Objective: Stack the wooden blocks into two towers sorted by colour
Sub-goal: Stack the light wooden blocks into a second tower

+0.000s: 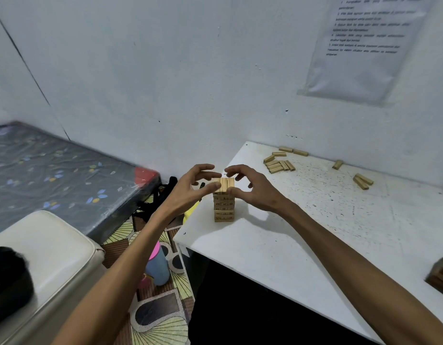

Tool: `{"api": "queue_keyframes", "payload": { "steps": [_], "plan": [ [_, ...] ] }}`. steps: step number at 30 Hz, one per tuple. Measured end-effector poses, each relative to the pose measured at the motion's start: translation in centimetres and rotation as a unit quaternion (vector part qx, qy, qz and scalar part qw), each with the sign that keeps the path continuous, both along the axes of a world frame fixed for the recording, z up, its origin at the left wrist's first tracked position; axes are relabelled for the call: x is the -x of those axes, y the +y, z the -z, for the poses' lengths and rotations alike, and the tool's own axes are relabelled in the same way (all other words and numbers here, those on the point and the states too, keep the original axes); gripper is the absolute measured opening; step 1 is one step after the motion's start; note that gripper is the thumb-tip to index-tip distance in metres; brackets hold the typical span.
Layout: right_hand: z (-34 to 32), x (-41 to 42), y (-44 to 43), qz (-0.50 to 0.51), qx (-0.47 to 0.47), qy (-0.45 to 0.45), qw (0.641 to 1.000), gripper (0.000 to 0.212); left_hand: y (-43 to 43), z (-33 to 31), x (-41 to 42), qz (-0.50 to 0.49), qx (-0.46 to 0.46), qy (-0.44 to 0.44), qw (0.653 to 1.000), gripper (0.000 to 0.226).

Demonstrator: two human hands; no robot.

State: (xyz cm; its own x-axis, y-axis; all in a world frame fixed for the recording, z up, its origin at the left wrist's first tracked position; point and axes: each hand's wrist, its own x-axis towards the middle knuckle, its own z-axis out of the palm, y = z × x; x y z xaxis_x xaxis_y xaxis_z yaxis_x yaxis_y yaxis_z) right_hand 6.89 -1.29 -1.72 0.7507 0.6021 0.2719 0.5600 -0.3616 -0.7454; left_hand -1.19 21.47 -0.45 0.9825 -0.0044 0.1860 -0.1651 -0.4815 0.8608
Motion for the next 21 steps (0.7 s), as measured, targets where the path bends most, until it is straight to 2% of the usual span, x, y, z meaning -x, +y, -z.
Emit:
{"api": "queue_keyframes", "payload": {
  "steps": [3, 7, 11, 21],
  "plan": [
    [-0.2, 0.2, -0.2, 0.006, -0.016, 0.01, 1.0, 0.048, 0.3, -0.4, 0.5, -0.005, 0.039, 0.006, 0.999, 0.062],
    [-0.5, 0.2, -0.4, 0.003, -0.007, 0.002, 1.0, 0.051, 1.0, -0.3, 0.8, 0.003, -0.015, -0.001, 1.0, 0.053],
    [-0.4, 0.2, -0.6, 0.002, -0.008, -0.004, 1.0, 0.058, 1.3, 0.1, 1.0, -0.007, -0.059, -0.015, 0.998, 0.058],
    [-0.3, 0.0, -1.0, -0.001, -0.005, -0.006, 1.0, 0.062, 1.1, 0.3, 0.8, -0.009, -0.049, -0.026, 0.998, 0.069]
  ]
}}
